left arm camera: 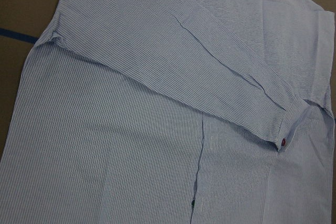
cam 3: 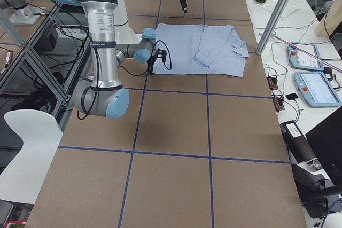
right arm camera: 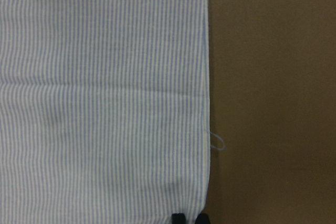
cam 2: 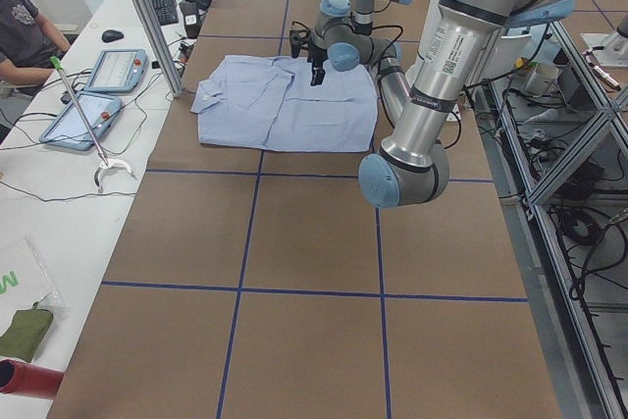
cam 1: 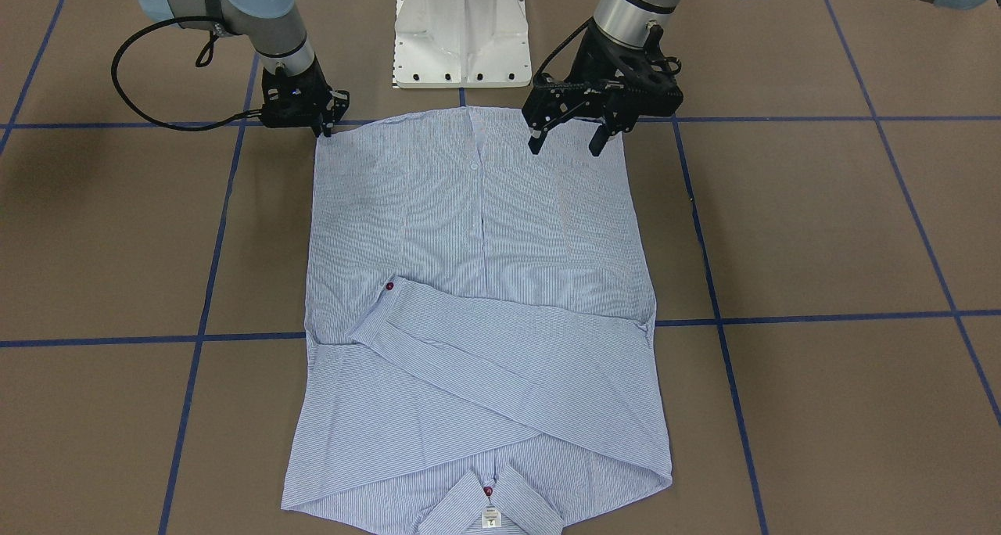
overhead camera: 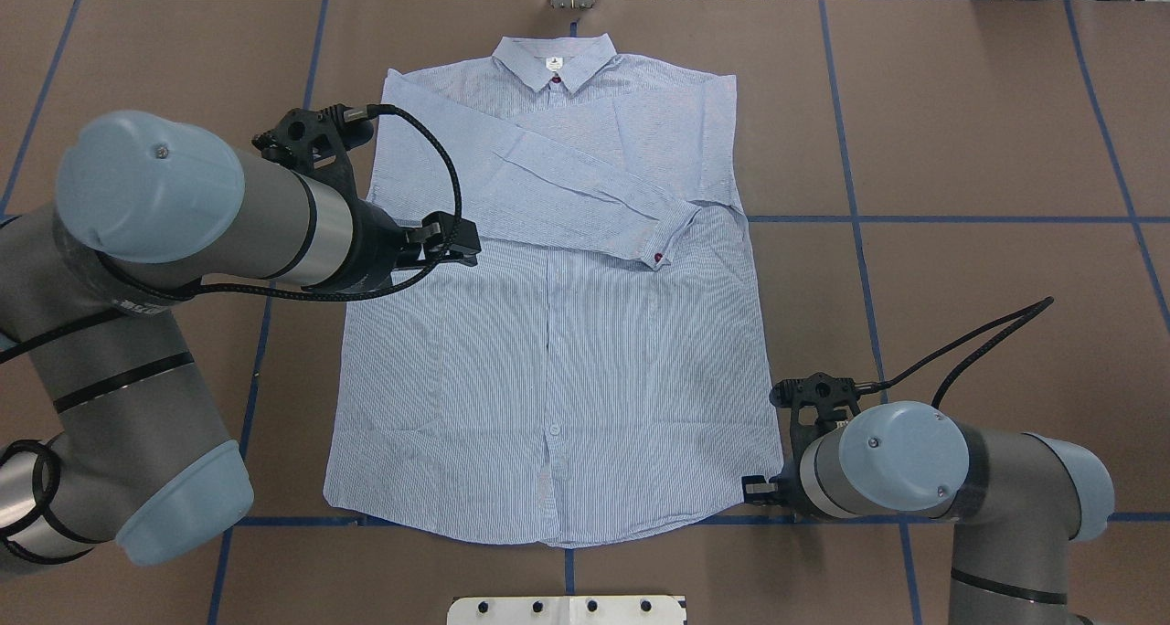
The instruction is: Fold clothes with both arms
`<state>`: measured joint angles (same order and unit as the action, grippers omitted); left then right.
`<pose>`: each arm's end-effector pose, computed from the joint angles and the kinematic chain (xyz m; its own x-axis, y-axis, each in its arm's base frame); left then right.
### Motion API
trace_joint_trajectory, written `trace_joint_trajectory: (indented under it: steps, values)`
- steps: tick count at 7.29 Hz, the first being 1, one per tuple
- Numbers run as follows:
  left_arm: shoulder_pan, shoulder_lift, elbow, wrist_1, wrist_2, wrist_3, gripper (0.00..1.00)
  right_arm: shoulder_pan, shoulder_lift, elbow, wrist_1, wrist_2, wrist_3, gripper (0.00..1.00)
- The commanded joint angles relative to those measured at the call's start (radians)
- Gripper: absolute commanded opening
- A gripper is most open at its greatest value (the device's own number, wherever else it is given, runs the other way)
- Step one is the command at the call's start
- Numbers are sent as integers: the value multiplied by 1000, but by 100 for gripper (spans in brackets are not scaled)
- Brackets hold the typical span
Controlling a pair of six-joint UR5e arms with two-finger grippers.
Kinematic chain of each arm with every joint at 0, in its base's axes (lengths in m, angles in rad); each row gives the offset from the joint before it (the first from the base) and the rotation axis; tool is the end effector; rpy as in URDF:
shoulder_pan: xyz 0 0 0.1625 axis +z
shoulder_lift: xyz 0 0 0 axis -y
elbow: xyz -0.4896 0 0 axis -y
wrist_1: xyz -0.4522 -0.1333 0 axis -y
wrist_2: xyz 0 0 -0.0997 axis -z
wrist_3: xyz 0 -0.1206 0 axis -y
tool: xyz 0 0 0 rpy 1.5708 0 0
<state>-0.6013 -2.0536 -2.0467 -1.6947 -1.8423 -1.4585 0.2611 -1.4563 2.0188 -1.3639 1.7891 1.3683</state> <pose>0.4677 -0.4433 0.1925 0.4235 -0.1596 -0.8917 0.3041 0.9523 -0.0260 -0.5443 -0.2564 0.4229 0.7012 -0.0159 0.7128 0.0353 0.9993 -0.0125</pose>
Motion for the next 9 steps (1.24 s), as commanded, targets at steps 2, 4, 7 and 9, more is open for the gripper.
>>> trace_joint_trajectory:
  steps: [2,4,7,9]
  values:
    - [-2,1,0,1,0,1,99,3,-1,8,0,1,0,0]
    - [-2,15,0,1,2,1,99,9,1,17,0,3,0,0]
    - [59,163,-45,-2,5,-9,99,17,1,67,2,-5,81,0]
    - [212,251,-58,-13,99,-139,99,33,-1,103,2,6,81,0]
